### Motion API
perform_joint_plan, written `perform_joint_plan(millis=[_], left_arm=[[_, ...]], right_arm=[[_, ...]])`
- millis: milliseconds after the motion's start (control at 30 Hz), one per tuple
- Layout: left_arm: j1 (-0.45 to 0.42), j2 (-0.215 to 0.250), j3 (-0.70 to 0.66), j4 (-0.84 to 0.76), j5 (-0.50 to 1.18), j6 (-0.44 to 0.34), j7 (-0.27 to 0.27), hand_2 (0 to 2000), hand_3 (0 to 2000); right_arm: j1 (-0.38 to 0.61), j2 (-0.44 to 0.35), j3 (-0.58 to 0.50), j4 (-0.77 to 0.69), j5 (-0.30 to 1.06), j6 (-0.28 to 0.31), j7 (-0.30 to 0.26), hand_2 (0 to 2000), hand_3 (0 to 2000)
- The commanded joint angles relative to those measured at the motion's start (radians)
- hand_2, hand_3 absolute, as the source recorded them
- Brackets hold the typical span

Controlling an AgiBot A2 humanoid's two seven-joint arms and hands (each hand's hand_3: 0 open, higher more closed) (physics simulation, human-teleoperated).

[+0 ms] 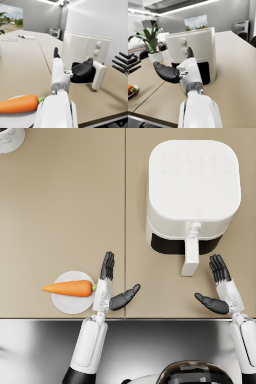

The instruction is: Pick up the carrot and place it into the air fryer

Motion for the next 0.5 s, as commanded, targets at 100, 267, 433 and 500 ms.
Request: perform_joint_plan(millis=[100,267,433,500], left_arm=[[0.000,0.000,0.000,0.000,0.000,0.000,0.000,0,0],[0.000,0.000,0.000,0.000,0.000,0.000,0.000,0,0],[0.000,0.000,0.000,0.000,0.000,0.000,0.000,0,0],[0.000,0.000,0.000,0.000,0.000,0.000,0.000,0,0]], right_arm=[[0.000,0.000,0.000,0.000,0.000,0.000,0.000,0,0],[0.000,0.000,0.000,0.000,0.000,0.000,0.000,0,0],[0.000,0.000,0.000,0.000,0.000,0.000,0.000,0,0],[0.000,0.000,0.000,0.000,0.000,0.000,0.000,0,0]])
